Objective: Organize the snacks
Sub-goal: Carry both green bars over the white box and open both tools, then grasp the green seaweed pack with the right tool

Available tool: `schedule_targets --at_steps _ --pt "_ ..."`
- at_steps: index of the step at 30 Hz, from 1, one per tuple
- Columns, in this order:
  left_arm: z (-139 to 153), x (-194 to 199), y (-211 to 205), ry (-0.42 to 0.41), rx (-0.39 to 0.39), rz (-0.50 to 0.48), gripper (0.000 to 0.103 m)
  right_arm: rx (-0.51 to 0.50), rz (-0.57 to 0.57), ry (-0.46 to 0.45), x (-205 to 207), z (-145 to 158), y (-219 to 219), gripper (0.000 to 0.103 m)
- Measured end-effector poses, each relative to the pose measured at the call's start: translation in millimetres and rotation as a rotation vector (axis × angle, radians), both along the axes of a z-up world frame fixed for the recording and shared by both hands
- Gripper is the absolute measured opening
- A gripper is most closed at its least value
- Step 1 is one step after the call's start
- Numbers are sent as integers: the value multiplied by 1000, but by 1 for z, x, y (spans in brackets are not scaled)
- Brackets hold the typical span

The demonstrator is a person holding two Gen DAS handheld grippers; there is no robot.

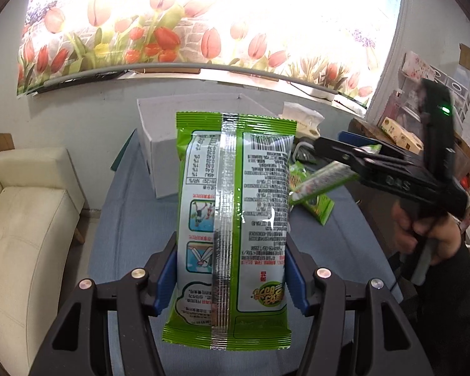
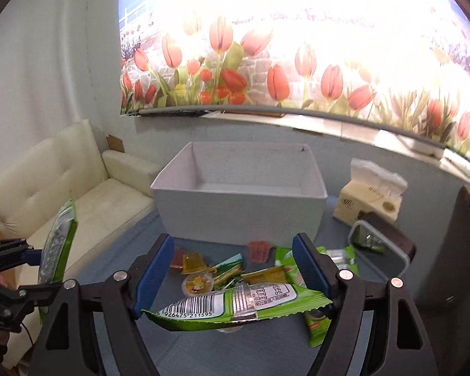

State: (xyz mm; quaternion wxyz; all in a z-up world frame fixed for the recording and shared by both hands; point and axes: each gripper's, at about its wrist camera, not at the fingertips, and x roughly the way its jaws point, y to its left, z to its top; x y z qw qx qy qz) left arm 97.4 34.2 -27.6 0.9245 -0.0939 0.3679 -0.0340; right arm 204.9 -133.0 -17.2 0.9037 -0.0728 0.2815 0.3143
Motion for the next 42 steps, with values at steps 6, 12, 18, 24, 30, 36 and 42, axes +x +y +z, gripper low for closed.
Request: schedule_targets --at_steps 6,12,18,24,30,36,42 --pt "15 35 7 -26 -1 -8 64 35 0 0 17 13 0 82" --pt "37 105 37 -28 -23 14 64 30 -4 -12 67 38 31 82" --pt "56 178 72 -29 -43 47 65 10 -4 -31 130 69 73 82" --pt "42 250 87 -5 -16 53 71 -30 -26 24 197 76 104 82" --pt "3 293 85 89 58 49 78 -81 -61 146 233 24 118 87" --pt "-10 285 84 83 116 68 103 -136 -80 164 234 2 112 103" --pt "-5 265 85 76 127 79 103 -84 -69 136 213 34 87 103"
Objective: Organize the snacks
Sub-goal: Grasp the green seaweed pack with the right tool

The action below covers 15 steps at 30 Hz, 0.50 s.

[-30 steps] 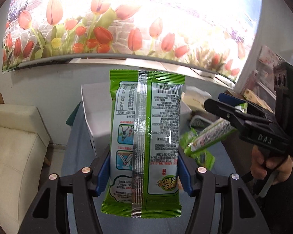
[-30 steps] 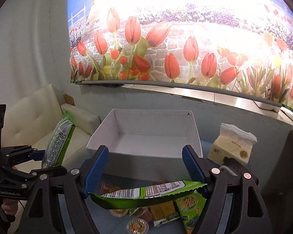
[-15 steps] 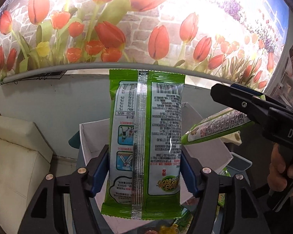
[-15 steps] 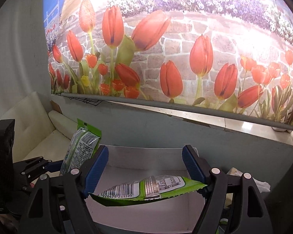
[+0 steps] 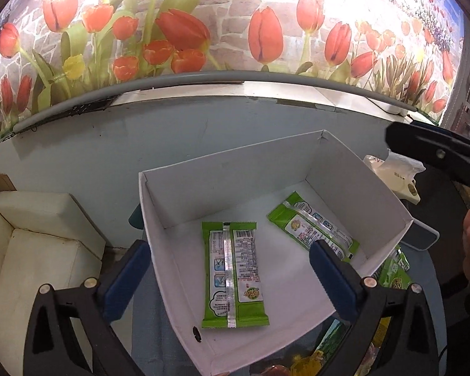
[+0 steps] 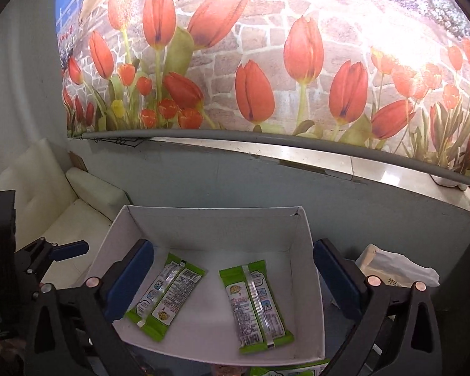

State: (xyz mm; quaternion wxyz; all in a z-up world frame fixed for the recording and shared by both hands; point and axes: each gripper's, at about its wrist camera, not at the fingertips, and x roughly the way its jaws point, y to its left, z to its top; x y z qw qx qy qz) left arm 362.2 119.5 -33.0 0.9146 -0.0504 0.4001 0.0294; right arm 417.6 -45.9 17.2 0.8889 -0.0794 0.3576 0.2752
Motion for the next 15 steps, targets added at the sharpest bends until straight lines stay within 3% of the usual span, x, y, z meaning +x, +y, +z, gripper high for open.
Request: schedule_targets --at_steps 3,7,11,15 --pt "11 -30 -1 -46 -49 -6 103 -2 20 -56 -34 16 -26 103" --pt "18 -75 -16 -79 -58 -23 103 3 28 -32 -81 6 -83 103" --pt "17 -139 -48 -113 -54 -52 103 -34 -8 -18 -134 -29 -127 103" --pt "9 -195 -84 -54 -85 -121 103 -124 -14 54 -160 -81 -153 103"
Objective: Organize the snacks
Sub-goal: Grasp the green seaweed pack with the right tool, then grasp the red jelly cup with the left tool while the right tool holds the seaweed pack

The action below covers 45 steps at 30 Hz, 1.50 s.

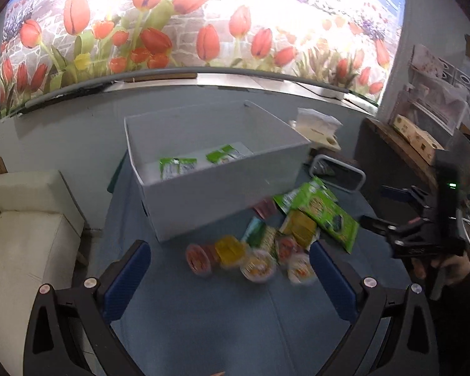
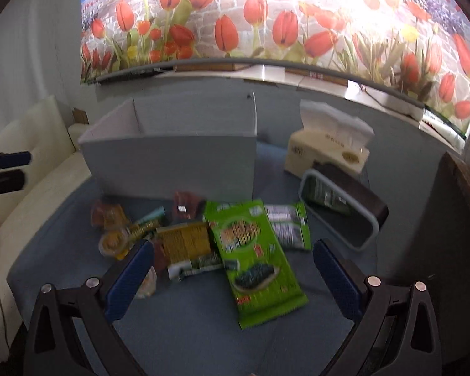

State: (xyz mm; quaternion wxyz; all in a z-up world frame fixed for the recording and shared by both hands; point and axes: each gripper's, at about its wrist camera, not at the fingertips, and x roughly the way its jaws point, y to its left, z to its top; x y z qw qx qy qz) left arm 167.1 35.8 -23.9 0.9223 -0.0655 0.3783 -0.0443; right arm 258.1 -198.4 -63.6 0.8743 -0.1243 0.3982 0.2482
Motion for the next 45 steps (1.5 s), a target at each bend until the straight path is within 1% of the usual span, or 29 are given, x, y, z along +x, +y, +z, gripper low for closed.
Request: schedule_targets --at_steps 1,3,5,6,8,11,14,16,20,23,24,25,27,30,33,35,38,42,44,45 --pt "-2 -15 -8 3 -19 -11 103 -22 -6 26 0 -12 -3 103" --pt "-7 -41 -23 15 -26 -13 103 -61 -14 43 1 -29 -5 103" --pt "-9 -60 -32 26 13 15 103 -52 -19 50 4 -41 -7 103" --pt "-9 -73 -36 24 19 29 103 -50 -22 59 8 -44 -7 103" --pt "-7 -88 -37 30 5 39 103 -58 -26 73 20 -52 -5 103" --pt "-3 -102 -33 41 -30 41 103 -121 -26 75 40 -64 5 103" --pt "-1 -110 -33 43 -17 46 103 -164 -5 82 57 -76 14 103" --pt "-1 -112 -31 45 -6 53 103 -194 -11 87 66 -83 17 103" --pt "-3 -113 -27 55 -19 58 103 -195 -1 121 77 -95 18 103" --pt "-5 -112 -24 60 -34 66 103 -145 -22 161 84 -98 13 103" --pt "-6 -112 -24 60 -38 69 103 -118 -28 183 86 -99 9 100" --pt "-7 -112 -23 59 -44 71 103 -104 -30 176 87 -99 7 98" --pt "-10 -109 -22 69 -46 72 103 -99 -46 155 81 -95 2 78" --pt "-18 -102 -19 83 -39 81 103 -82 -59 172 73 -92 -4 77" --pt "-24 -94 -15 92 -45 88 103 -97 -58 149 65 -89 -9 76" --pt "-26 -89 -11 84 -48 92 103 -91 -75 149 61 -84 -12 76" --pt "-30 -72 -5 78 -26 108 103 -69 -105 130 42 -72 -19 76" --pt "-37 -42 6 79 -17 132 103 -2 -129 89 9 -47 -30 76" --pt "-42 -20 11 82 7 128 103 52 -128 84 -4 -35 -39 76" --pt "-47 -9 12 94 34 118 103 71 -128 75 -15 -29 -41 76"
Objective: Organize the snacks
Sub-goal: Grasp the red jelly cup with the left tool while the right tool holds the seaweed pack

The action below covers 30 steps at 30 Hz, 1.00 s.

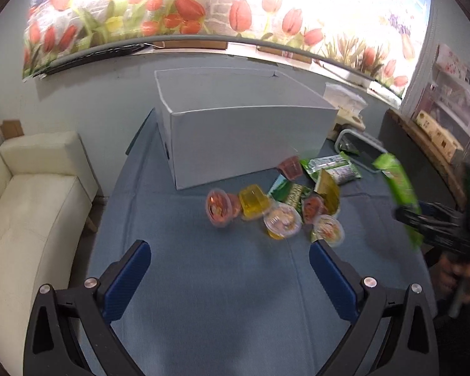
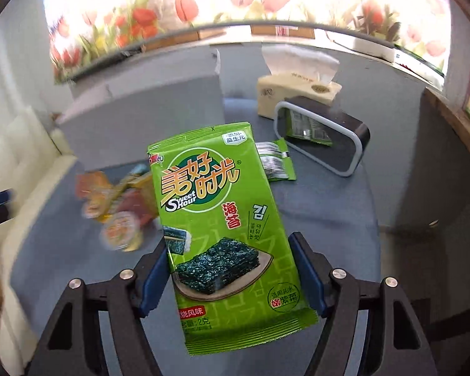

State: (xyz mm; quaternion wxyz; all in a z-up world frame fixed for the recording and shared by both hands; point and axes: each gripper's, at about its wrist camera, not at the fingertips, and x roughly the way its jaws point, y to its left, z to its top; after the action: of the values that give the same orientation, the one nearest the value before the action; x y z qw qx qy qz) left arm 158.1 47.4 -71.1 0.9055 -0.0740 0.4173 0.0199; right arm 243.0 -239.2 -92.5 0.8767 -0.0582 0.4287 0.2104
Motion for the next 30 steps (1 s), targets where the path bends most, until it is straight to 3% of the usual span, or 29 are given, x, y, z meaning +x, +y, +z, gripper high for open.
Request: schedule_targets --at_steps 2,7,10,18,20,30 --pt "-9 16 1 15 31 -29 103 22 6 -23 -25 10 1 76" --pt "-43 56 6 82 18 -99 100 70 8 -58 -64 30 3 76" --pt "-58 74 9 120 31 -103 84 119 -1 -59 -79 34 4 76" --pt "-84 96 11 160 78 -127 62 150 1 -62 -115 43 10 76" --pt "-82 98 12 156 71 -124 49 152 1 -68 -118 45 10 76" --pt "-62 82 19 104 -32 -125 48 123 17 -61 -120 43 20 76"
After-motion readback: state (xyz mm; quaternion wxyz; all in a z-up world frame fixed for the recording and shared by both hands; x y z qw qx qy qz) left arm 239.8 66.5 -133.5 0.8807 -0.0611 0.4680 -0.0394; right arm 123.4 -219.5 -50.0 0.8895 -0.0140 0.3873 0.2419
